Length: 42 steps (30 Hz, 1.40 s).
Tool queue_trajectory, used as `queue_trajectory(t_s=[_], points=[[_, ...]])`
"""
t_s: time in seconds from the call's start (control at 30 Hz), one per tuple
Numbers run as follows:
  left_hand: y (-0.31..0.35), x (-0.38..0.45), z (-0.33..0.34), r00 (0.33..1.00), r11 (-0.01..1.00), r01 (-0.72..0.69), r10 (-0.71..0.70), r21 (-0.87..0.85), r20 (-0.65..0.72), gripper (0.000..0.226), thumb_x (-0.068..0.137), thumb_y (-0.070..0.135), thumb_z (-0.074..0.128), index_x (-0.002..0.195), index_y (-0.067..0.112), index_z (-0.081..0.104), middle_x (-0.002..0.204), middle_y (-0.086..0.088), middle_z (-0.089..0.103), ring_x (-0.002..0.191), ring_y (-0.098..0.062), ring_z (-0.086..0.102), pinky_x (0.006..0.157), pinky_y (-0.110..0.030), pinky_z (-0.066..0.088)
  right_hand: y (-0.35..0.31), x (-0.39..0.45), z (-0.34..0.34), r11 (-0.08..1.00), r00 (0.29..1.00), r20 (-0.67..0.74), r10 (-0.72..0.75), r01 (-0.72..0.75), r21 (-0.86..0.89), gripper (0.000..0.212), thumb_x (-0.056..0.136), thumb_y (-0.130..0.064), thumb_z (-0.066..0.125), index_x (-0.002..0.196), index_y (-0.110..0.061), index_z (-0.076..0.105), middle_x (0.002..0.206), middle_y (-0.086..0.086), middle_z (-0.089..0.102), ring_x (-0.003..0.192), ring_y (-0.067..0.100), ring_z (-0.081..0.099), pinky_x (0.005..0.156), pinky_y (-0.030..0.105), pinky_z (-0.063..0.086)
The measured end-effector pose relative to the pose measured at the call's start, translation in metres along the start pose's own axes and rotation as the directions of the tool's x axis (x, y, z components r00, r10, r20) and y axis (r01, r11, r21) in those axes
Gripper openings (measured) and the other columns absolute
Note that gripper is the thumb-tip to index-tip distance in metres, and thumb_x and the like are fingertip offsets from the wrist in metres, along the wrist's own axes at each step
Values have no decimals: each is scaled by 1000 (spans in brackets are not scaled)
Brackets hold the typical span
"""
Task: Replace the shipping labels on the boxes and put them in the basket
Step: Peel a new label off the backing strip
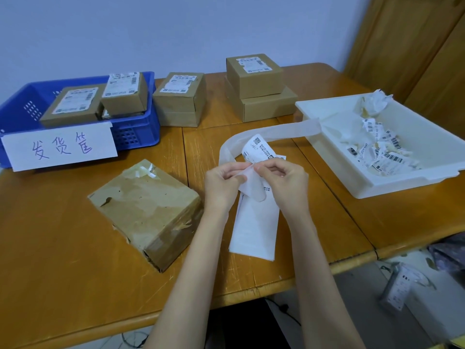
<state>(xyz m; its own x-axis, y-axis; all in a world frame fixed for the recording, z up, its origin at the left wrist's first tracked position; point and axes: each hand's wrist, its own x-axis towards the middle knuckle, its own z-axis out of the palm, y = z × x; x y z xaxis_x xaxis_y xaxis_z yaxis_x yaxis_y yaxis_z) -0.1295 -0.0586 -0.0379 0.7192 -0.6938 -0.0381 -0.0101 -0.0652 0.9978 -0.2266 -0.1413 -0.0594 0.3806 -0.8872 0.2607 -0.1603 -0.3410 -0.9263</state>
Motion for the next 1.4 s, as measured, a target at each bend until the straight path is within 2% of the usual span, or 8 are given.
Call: queue_trajectory(t_s=[0.43, 0.63, 0.77, 0.87, 1.0, 1.13, 1.3, 1.4], points=[[5, -4, 8, 984, 985, 170, -169, 10, -63, 27, 91, -3, 60, 111, 11, 72, 88, 13, 60, 80, 2, 50, 62, -10, 35, 0, 5, 9, 962, 942, -205, 265, -272, -2, 11, 93, -24, 62, 86, -19, 70, 78, -9, 72, 69, 4, 68, 68, 31, 57], [13, -5, 10, 963, 963, 270, -270, 7, 6, 27, 93, -4, 54, 83, 20, 60, 85, 11, 53, 77, -2, 45, 60, -13, 34, 1, 9, 12, 950, 928, -257, 270, -300, -85, 9, 95, -24, 59, 93, -18, 65, 102, -1, 73, 81, 11, 69, 62, 25, 52], [15, -6, 12, 951, 950, 309, -309, 40, 3, 17, 95, -1, 55, 94, 16, 58, 92, 4, 52, 92, -12, 47, 81, -23, 39, 1, 10, 12, 948, 922, -289, 258, -300, -110, 9, 96, -23, 57, 87, -23, 58, 86, -6, 67, 84, 15, 66, 71, 35, 56], [11, -5, 16, 967, 959, 252, -252, 131, -20, 24, 96, 3, 50, 79, 18, 54, 80, 7, 49, 77, -6, 45, 68, -21, 40, -1, 12, 13, 941, 921, -299, 251, -304, -146, 9, 95, -23, 56, 86, -25, 57, 77, -9, 62, 85, 16, 63, 74, 34, 51], [4, 2, 20, 983, 947, 179, -161, 265, -92, 30, 98, 20, 49, 68, 22, 48, 70, 5, 45, 83, -16, 48, 95, -42, 43, -9, 13, 10, 946, 947, -173, 272, -296, -134, 16, 94, -24, 56, 78, -24, 61, 73, -8, 68, 80, 14, 66, 71, 32, 50], [-1, 8, 18, 999, 904, 40, -46, 425, 3, 37, 90, 38, 65, 63, 18, 48, 60, 6, 43, 62, -12, 44, 61, -28, 34, -12, 12, 2, 940, 939, -41, 342, -341, 19, 28, 92, -15, 46, 72, -12, 66, 67, 2, 69, 81, 27, 69, 75, 42, 52], [-12, 9, 15, 998, 840, -36, 3, 542, 62, 45, 89, 34, 69, 52, 19, 46, 51, 4, 37, 51, -15, 37, 56, -31, 26, -19, 27, -3, 750, 782, 83, 617, -617, 239, 24, 93, -13, 44, 77, -14, 62, 56, 0, 65, 81, 29, 63, 80, 39, 50], [-16, 9, 14, 998, 831, -45, 16, 554, 57, 47, 89, 29, 69, 50, 20, 44, 48, 5, 35, 49, -14, 35, 60, -31, 26, -24, 20, -7, 745, 803, 166, 572, -594, 304, 25, 93, -12, 40, 89, -8, 64, 66, 2, 66, 67, 18, 61, 83, 33, 48]])
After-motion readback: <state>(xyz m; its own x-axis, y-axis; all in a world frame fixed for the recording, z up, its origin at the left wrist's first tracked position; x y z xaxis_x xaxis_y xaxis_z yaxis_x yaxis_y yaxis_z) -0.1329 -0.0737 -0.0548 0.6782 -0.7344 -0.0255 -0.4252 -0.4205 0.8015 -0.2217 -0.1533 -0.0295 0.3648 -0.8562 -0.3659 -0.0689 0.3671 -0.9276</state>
